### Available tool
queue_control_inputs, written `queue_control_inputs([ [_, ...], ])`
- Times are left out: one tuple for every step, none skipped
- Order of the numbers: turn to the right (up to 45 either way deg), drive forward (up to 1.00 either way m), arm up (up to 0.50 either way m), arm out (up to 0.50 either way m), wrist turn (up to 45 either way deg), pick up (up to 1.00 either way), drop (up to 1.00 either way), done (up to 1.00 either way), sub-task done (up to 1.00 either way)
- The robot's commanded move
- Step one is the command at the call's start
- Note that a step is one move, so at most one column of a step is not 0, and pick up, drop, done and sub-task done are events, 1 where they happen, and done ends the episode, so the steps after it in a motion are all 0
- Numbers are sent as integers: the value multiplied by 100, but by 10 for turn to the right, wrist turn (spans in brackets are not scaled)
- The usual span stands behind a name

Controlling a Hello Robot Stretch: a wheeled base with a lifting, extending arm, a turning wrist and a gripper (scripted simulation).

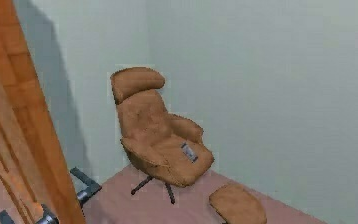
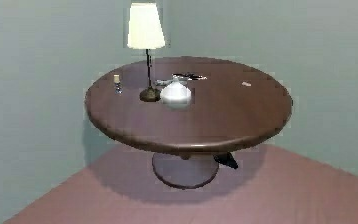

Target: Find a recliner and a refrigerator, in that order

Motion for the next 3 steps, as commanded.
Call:
queue_control_inputs([
  [0, 0, 0, 0, 0, 0, 0, 0, 100],
  [-450, 0, 0, 0, 0, 0, 0, 0, 0],
  [-450, 0, 0, 0, 0, 0, 0, 0, 0],
])
